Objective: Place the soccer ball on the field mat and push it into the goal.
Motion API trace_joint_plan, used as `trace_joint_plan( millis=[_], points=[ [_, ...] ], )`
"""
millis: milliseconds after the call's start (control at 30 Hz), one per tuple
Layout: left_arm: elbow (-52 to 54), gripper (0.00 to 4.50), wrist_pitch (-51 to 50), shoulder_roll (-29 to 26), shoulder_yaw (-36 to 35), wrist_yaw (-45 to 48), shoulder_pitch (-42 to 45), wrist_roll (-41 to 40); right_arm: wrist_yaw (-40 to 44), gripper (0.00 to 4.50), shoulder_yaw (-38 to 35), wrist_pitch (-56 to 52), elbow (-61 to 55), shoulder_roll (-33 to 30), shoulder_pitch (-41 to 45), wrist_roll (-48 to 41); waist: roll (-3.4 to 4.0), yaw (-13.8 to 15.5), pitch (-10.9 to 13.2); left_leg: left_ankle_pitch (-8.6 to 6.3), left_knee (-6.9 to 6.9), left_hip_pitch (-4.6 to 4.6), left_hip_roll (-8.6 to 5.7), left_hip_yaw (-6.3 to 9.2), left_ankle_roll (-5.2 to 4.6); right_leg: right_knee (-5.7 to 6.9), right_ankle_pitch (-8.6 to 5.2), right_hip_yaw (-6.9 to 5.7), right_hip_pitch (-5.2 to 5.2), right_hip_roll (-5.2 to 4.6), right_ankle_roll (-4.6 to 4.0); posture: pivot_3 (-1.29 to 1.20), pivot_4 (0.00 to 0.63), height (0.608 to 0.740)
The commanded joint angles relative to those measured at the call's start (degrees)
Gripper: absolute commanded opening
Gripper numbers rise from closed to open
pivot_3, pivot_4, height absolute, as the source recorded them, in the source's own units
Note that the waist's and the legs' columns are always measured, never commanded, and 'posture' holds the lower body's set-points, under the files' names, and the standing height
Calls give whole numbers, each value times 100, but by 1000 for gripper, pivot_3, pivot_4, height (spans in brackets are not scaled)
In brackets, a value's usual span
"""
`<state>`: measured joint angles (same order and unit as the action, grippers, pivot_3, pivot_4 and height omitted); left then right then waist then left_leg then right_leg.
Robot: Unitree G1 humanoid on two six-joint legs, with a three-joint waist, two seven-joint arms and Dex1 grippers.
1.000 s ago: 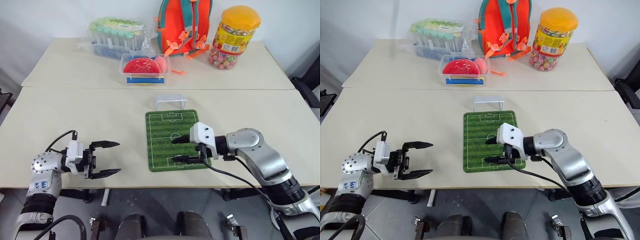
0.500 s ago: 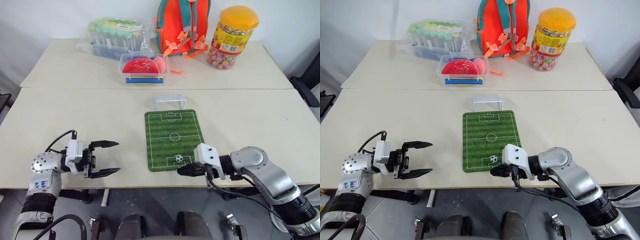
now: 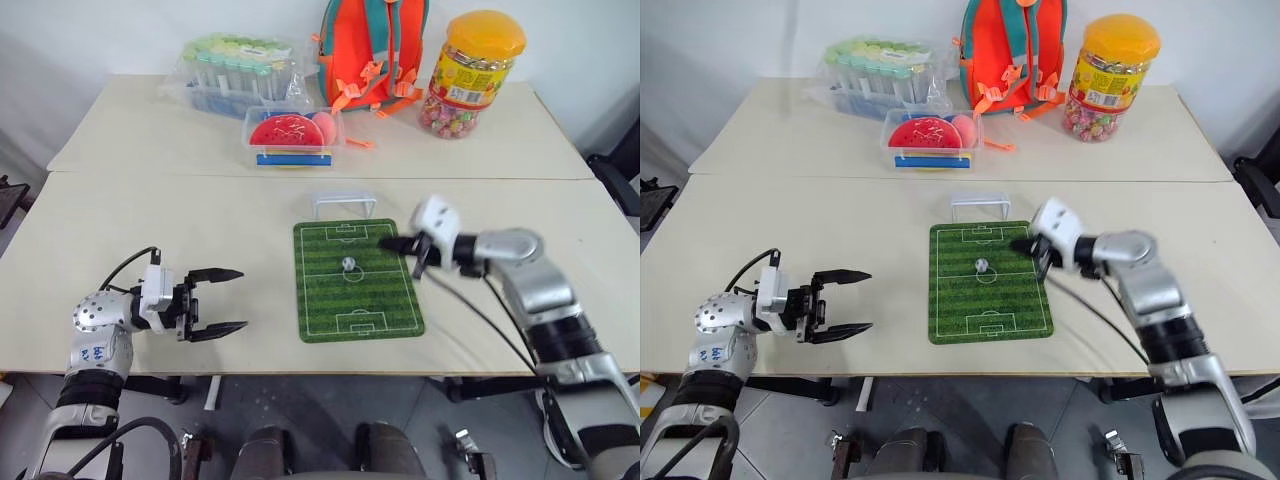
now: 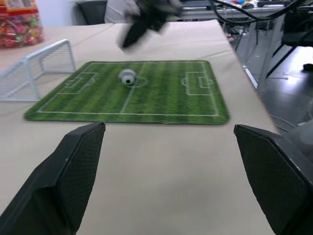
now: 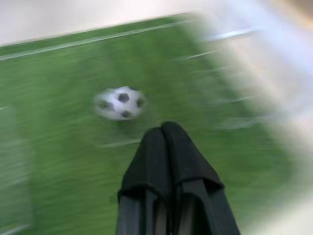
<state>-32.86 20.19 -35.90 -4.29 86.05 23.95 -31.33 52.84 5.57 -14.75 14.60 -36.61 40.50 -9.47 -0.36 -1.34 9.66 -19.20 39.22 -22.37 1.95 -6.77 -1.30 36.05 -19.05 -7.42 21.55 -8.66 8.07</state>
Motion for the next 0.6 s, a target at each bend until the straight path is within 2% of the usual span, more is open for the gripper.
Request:
trace_joint_plan(
  millis=[33,367,467,600],
  points=[
    [-287,4500,125,117,-11,453,283,115,-124,38,-431,36,-290,-201,-214,-95,0,-5,0,-1,-4,0,0,0,1,1,0,-6,-1,0,0,0,150,740],
    [-1046,4500,-376,234,-73,-548,995,725,278,38,-1215,-667,-1833,-763,-1590,-834,5,-11,6,-1,-14,-6,-4,-5,1,-9,0,-19,4,-1,0,0,150,740],
    [-1185,4500,-365,212,-70,-812,1104,942,515,607,-1542,-719,-2111,-1027,-2221,-1071,2,40,7,-1,-8,-4,-3,-4,1,-8,0,-18,-3,-1,0,0,150,740],
    [-1279,4500,-345,197,-156,-1240,1232,1128,695,1910,-2110,-669,-2216,-1211,-3066,-1324,0,114,8,-1,-4,-4,-4,-6,0,-9,0,-13,-2,-1,1,0,150,740]
  ],
)
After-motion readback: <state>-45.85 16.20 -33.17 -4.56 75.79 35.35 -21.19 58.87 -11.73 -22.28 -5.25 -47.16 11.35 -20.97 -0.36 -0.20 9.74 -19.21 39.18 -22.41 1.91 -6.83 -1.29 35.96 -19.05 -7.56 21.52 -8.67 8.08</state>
